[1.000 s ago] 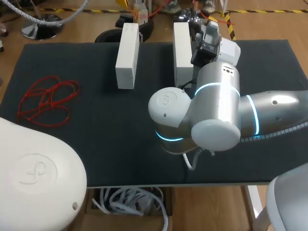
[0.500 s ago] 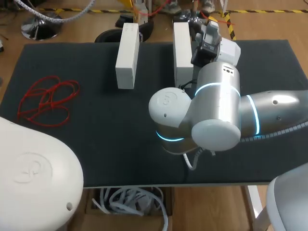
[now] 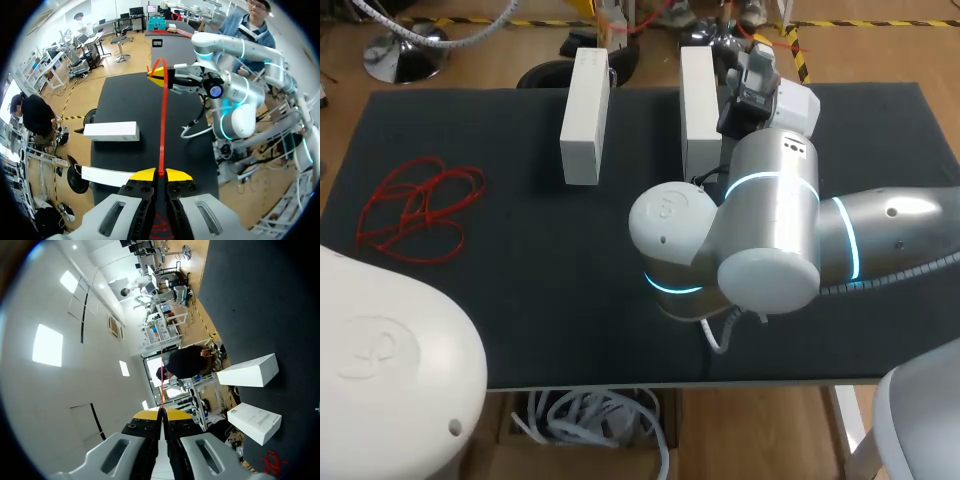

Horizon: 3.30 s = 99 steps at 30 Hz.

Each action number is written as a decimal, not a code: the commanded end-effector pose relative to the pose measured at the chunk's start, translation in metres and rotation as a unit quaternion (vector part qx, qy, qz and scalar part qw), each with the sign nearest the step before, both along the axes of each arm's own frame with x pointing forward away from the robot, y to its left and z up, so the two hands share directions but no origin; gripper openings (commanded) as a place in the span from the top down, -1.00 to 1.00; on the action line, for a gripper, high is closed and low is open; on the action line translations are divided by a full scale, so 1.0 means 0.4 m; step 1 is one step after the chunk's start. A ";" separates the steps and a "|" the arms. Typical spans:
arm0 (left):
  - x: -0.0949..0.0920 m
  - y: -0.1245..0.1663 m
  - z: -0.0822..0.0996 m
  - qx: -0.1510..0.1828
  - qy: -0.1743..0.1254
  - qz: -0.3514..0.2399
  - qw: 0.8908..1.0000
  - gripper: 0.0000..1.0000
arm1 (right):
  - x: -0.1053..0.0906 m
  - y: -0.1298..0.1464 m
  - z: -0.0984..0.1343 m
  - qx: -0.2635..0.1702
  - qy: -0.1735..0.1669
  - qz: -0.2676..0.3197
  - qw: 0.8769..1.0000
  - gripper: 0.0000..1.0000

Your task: Grab the tape and strap the tape.

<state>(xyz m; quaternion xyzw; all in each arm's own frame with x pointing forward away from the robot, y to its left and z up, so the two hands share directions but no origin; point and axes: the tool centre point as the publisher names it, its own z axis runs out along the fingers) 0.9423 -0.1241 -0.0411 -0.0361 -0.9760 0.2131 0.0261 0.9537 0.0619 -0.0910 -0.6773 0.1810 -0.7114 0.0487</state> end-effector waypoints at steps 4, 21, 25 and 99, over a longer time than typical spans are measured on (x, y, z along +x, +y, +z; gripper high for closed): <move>-0.001 0.000 0.003 0.002 0.001 0.000 1.000 1.00 | -0.012 -0.081 0.024 -0.122 0.029 -0.019 0.992 1.00; -0.001 0.000 0.003 0.002 0.001 0.000 1.000 1.00 | -0.011 -0.069 0.152 -0.388 -0.014 0.003 0.921 1.00; -0.001 0.000 0.003 0.002 0.001 0.000 1.000 1.00 | -0.011 -0.069 0.152 -0.388 -0.014 0.003 0.921 1.00; -0.001 0.000 0.003 0.002 0.001 0.000 1.000 1.00 | -0.016 -0.042 0.158 -0.920 -0.019 0.039 0.389 1.00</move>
